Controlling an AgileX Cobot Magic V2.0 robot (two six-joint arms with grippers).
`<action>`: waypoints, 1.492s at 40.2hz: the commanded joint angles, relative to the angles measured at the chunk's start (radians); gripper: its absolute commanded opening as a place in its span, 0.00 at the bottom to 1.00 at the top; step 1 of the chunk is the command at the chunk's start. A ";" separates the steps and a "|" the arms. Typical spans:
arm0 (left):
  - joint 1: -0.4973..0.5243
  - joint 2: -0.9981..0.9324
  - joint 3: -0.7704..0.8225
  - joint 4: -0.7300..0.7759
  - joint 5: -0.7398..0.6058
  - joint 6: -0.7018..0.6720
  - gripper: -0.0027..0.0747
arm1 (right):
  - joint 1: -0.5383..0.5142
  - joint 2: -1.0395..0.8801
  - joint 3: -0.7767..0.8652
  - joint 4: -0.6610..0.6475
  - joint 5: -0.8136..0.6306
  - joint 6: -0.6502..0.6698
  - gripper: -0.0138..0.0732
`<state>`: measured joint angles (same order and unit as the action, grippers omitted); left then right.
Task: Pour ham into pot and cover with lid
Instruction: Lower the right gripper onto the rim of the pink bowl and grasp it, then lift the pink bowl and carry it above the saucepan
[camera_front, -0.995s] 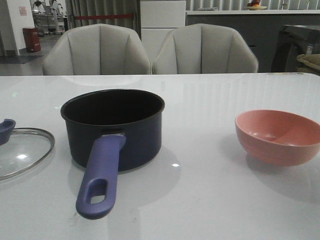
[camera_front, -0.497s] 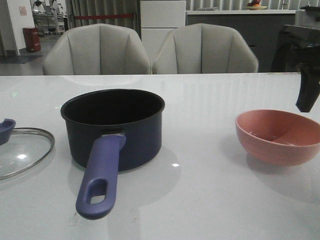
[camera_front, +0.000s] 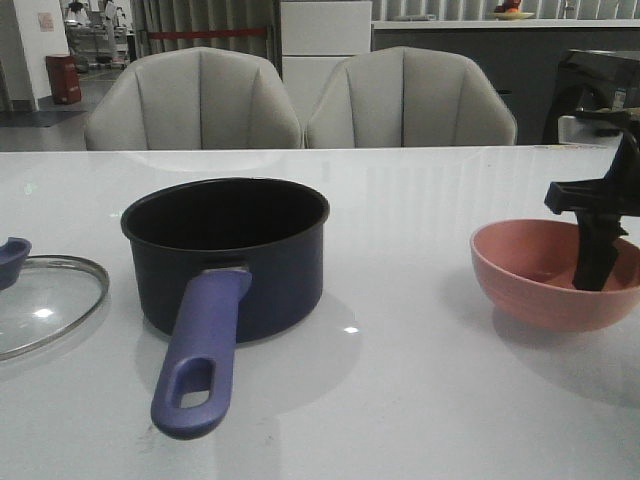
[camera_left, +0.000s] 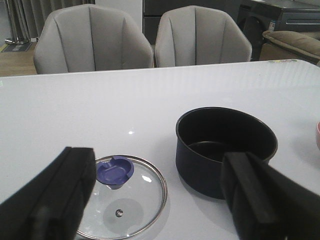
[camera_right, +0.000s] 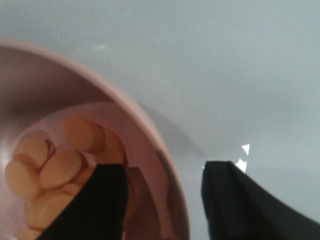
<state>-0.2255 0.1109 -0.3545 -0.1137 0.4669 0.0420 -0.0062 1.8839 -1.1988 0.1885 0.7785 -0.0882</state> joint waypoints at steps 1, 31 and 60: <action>-0.008 0.011 -0.027 -0.005 -0.076 -0.001 0.76 | -0.008 -0.033 -0.032 0.072 -0.032 -0.055 0.42; -0.008 0.011 -0.027 -0.005 -0.076 -0.001 0.76 | 0.295 -0.300 -0.201 0.046 -0.003 -0.112 0.32; -0.008 0.011 -0.027 -0.005 -0.076 -0.001 0.76 | 0.563 -0.205 -0.360 -0.148 -0.164 0.074 0.32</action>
<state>-0.2255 0.1109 -0.3545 -0.1137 0.4669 0.0420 0.5465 1.7183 -1.5193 0.0753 0.7075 -0.0299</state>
